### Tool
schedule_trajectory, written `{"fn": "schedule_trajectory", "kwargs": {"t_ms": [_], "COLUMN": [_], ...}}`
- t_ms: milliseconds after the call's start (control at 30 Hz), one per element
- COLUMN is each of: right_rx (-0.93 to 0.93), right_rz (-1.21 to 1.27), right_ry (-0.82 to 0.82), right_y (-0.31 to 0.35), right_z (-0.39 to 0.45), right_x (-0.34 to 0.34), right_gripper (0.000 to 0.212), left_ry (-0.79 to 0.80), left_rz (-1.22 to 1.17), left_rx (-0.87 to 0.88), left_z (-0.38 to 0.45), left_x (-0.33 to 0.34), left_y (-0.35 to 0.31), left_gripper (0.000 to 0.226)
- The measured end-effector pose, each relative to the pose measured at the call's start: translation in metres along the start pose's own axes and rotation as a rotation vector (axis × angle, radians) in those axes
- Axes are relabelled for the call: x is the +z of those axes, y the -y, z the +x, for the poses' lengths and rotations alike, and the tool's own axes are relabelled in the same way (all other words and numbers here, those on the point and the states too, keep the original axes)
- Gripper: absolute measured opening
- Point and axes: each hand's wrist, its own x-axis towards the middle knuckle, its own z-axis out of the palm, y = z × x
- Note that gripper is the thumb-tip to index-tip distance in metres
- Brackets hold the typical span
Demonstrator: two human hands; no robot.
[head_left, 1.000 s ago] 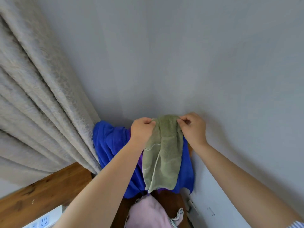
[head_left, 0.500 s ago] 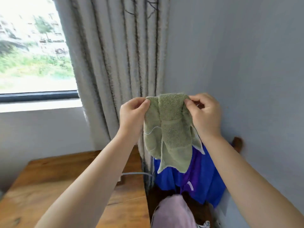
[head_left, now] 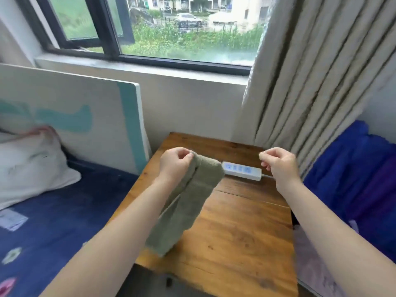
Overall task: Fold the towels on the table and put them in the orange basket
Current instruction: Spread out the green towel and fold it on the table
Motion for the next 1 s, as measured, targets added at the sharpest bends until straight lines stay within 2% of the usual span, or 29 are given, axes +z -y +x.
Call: {"fn": "schedule_trajectory", "kwargs": {"t_ms": [133, 167, 233, 300, 367, 433, 600, 667, 733, 833, 900, 1000], "right_rx": [0.023, 0.004, -0.064, -0.192, -0.283, -0.364, -0.532, -0.543, -0.452, -0.180, 0.023, 0.360], "right_rz": [-0.327, -0.401, -0.501, -0.540, -0.522, -0.475, -0.308, -0.258, -0.170, -0.049, -0.052, -0.151], "right_ry": [0.346, 0.424, 0.567, 0.657, 0.678, 0.654, 0.544, 0.469, 0.365, 0.210, 0.166, 0.226], "right_y": [-0.049, -0.058, -0.078, -0.090, -0.100, -0.104, -0.104, -0.104, -0.111, -0.136, -0.165, -0.216], "right_z": [-0.020, -0.024, -0.026, -0.026, -0.023, -0.022, 0.000, 0.011, 0.020, 0.031, 0.032, 0.015], "right_x": [0.050, 0.061, 0.086, 0.108, 0.123, 0.127, 0.112, 0.105, 0.095, 0.069, 0.053, 0.043], "right_gripper": [0.005, 0.008, 0.027, 0.039, 0.036, 0.023, 0.014, 0.014, 0.016, 0.023, 0.025, 0.025], "left_ry": [0.076, 0.096, 0.133, 0.175, 0.217, 0.231, 0.162, 0.134, 0.043, -0.100, -0.036, 0.175], "left_rz": [0.019, 0.009, -0.009, -0.021, -0.024, -0.021, -0.010, -0.009, -0.046, -0.037, 0.095, 0.283], "left_rx": [-0.168, -0.185, -0.215, -0.243, -0.255, -0.247, -0.182, -0.144, -0.133, -0.152, -0.158, -0.269], "left_z": [-0.013, -0.015, -0.016, -0.015, -0.011, -0.007, 0.016, 0.024, 0.030, 0.030, 0.020, -0.009], "left_x": [-0.017, -0.019, -0.020, -0.021, -0.018, -0.016, -0.005, 0.007, 0.019, 0.025, 0.033, 0.059], "left_y": [0.062, 0.069, 0.081, 0.087, 0.090, 0.088, 0.079, 0.075, 0.077, 0.099, 0.126, 0.166], "left_gripper": [0.017, 0.017, 0.019, 0.020, 0.018, 0.016, 0.012, 0.010, 0.011, 0.011, 0.012, 0.011]}}
